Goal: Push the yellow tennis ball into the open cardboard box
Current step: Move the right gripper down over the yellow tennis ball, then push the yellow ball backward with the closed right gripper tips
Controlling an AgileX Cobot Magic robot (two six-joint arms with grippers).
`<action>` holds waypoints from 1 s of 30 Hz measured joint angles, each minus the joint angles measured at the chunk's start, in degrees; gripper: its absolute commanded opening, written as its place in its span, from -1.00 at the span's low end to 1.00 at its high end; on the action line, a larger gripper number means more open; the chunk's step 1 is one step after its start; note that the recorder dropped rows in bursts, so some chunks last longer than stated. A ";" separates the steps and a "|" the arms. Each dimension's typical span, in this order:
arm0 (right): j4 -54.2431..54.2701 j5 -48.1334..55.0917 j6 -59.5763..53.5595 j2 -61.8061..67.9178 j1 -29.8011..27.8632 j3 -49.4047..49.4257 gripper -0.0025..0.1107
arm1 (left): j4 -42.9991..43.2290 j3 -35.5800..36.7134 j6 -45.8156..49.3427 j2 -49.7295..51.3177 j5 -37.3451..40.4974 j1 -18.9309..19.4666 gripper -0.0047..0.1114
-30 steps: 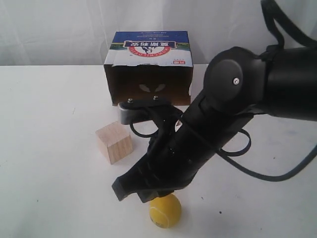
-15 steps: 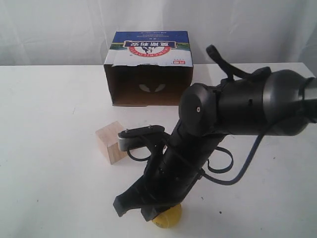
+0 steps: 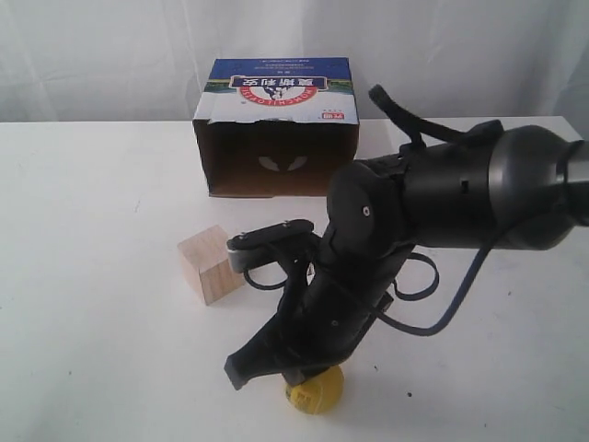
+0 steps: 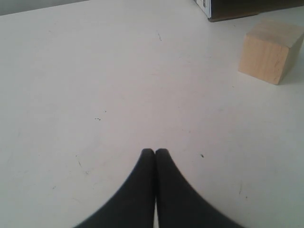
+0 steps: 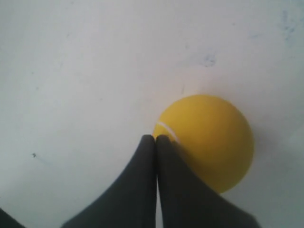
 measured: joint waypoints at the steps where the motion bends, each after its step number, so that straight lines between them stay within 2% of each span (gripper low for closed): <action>1: -1.57 -0.24 0.92 -0.10 0.00 -0.17 -0.96 | 0.00 0.00 0.00 0.00 0.00 0.00 -0.92; 16: -19.85 -12.12 7.97 0.73 0.00 -0.09 -0.96 | 0.00 0.00 0.00 0.00 0.00 0.00 -0.92; 25: -22.04 -10.93 8.80 0.26 0.00 -4.14 -0.96 | 0.00 0.00 0.00 0.00 0.00 0.00 -0.92; 30: -22.17 -2.83 10.65 -1.04 0.00 -6.76 -0.96 | 0.00 0.00 0.00 0.00 0.00 0.00 -0.92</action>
